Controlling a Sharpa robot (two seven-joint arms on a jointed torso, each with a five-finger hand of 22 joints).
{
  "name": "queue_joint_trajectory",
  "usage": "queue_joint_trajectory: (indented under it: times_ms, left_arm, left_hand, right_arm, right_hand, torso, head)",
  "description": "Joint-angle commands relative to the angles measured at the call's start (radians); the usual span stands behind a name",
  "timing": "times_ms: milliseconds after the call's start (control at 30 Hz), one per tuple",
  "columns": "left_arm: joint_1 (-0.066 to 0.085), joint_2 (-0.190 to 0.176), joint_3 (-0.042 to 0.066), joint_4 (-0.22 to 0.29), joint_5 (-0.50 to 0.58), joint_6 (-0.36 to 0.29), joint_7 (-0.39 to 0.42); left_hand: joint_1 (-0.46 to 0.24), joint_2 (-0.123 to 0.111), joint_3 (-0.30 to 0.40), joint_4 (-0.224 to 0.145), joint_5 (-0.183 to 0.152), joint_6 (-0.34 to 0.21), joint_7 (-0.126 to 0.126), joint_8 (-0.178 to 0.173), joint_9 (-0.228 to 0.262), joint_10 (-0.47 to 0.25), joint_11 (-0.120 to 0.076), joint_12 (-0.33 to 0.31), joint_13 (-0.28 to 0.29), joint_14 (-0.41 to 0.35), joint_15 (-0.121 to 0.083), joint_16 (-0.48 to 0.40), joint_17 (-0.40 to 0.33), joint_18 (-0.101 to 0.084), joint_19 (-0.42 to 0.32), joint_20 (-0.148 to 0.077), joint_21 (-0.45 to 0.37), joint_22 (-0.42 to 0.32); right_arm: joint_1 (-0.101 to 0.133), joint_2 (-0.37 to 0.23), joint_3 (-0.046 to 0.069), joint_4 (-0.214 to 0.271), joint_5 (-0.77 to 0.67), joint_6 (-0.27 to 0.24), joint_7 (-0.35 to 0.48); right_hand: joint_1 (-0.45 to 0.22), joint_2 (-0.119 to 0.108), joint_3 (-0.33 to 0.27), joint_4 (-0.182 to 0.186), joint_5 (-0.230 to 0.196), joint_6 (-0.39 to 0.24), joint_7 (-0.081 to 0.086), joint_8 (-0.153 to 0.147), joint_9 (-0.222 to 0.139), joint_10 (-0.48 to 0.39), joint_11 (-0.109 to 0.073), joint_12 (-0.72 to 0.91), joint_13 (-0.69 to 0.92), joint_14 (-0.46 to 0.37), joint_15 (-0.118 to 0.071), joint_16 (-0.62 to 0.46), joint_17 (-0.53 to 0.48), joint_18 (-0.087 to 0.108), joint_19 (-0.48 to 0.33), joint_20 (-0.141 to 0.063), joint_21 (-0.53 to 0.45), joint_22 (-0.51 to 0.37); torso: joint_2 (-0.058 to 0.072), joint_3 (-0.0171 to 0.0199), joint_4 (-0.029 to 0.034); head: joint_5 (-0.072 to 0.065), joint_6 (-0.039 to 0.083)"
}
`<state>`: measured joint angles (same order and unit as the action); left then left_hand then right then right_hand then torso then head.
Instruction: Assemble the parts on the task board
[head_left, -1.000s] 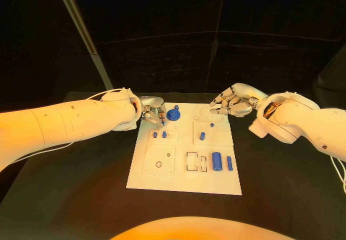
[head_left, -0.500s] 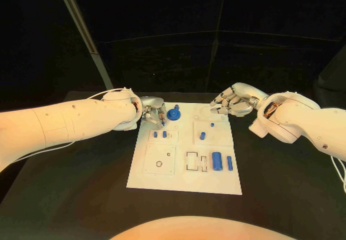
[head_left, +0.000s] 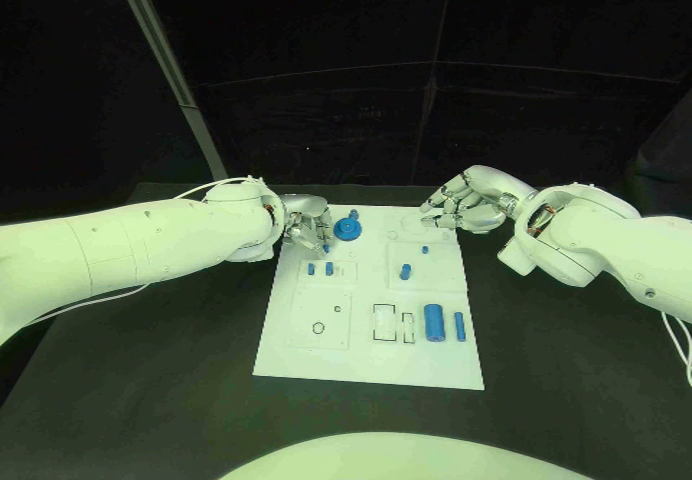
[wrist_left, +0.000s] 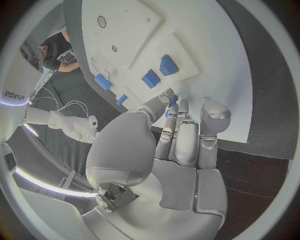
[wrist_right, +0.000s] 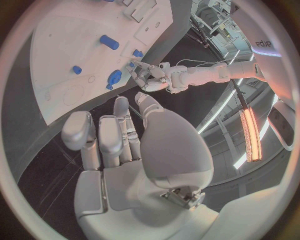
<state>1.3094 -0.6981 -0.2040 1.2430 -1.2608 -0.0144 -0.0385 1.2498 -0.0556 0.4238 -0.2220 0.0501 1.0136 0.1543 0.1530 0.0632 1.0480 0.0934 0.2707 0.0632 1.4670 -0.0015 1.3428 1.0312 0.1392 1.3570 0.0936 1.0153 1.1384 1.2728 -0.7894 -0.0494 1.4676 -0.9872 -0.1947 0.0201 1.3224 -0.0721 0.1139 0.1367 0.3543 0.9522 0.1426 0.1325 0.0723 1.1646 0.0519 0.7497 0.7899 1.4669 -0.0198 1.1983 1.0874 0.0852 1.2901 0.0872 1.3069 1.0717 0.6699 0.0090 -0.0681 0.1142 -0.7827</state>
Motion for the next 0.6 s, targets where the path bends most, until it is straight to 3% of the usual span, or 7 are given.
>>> queue_joint_trajectory:
  times_ms: [33, 500, 600]
  left_arm:
    - [0.001, -0.001, 0.001, 0.001, 0.007, 0.002, -0.007]
    - [0.001, -0.02, 0.001, 0.008, 0.024, -0.028, -0.008]
    - [0.001, -0.035, 0.001, 0.012, 0.043, -0.049, -0.002]
  left_hand:
    - [0.002, -0.012, -0.008, 0.0, -0.003, -0.012, 0.002, -0.011, -0.001, -0.014, 0.002, -0.01, -0.001, 0.005, 0.008, -0.007, -0.004, -0.017, -0.002, 0.009, -0.007, -0.003]
    - [0.007, -0.025, -0.016, -0.001, -0.003, -0.03, 0.011, -0.035, 0.001, -0.045, 0.012, -0.033, 0.0, 0.001, 0.016, -0.011, -0.017, -0.013, -0.012, 0.018, -0.028, -0.016]
    - [0.013, -0.03, -0.022, -0.003, -0.002, -0.057, 0.011, -0.055, -0.001, -0.072, 0.014, -0.045, -0.001, -0.001, 0.018, -0.015, -0.027, -0.008, -0.022, 0.021, -0.05, -0.033]
  right_arm:
    - [0.002, 0.0, 0.0, 0.0, 0.003, -0.003, 0.008]
    - [0.002, -0.001, 0.0, -0.008, 0.002, -0.006, -0.003]
    - [0.002, -0.002, 0.0, -0.017, -0.019, -0.007, -0.014]
  right_hand:
    - [0.009, 0.0, 0.001, 0.003, 0.003, -0.007, 0.001, 0.004, -0.001, -0.008, 0.0, -0.003, -0.002, 0.013, -0.004, -0.007, -0.001, 0.019, -0.008, -0.001, -0.004, -0.002]
    - [0.011, -0.002, 0.002, 0.003, 0.005, -0.009, 0.002, 0.004, -0.002, -0.025, 0.001, -0.03, -0.027, 0.011, -0.004, -0.012, -0.007, 0.022, -0.017, -0.001, -0.014, -0.018]
    - [0.027, -0.007, 0.018, 0.004, 0.005, -0.012, 0.006, 0.006, -0.002, -0.093, 0.007, -0.113, -0.087, -0.027, 0.001, -0.113, -0.113, 0.038, -0.067, 0.002, -0.067, -0.102]
  torso:
    - [0.0, -0.0001, 0.0001]
    - [0.0, -0.0003, -0.0003]
    - [-0.001, -0.0008, 0.0]
  head:
    - [0.0, 0.0]
    - [0.001, 0.0]
    - [0.0, 0.0]
